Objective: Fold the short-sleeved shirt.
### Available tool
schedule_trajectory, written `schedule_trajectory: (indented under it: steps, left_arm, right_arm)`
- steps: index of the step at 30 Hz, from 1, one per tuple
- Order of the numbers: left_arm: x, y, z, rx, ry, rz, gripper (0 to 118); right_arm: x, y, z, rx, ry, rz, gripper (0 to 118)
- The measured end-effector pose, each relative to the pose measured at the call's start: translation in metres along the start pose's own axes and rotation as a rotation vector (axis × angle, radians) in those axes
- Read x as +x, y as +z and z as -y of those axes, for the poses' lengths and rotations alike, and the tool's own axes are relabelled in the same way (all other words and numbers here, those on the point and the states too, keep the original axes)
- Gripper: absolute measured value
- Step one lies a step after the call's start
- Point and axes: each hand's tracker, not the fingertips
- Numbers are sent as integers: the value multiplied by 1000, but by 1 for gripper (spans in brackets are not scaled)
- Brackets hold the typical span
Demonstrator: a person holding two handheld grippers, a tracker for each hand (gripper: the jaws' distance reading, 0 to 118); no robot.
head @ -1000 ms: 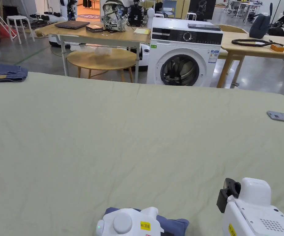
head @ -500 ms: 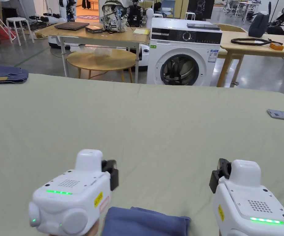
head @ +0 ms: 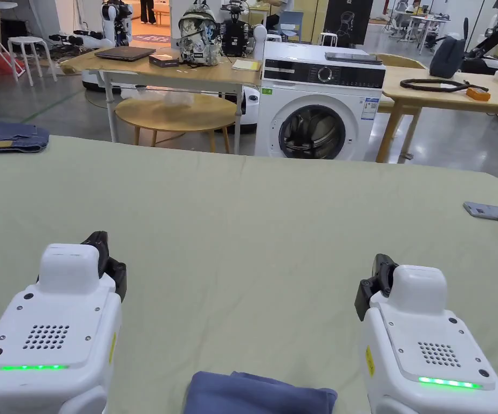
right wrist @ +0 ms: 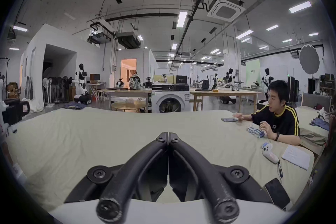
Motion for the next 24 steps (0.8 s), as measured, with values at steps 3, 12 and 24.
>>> schedule_trajectory:
  steps: [3, 12, 24]
  left_arm:
    - [-4, 3, -2, 6, 11, -2, 0]
    - [-15, 6, 11, -74, 67, 72, 0]
    - [-12, 16, 58, -294, 121, 206, 0]
  right_arm:
    - [1, 5, 1, -10, 7, -3, 0]
    - [-6, 50, 62, -325, 82, -178, 0]
    - [-36, 9, 149, -613, 113, -181, 0]
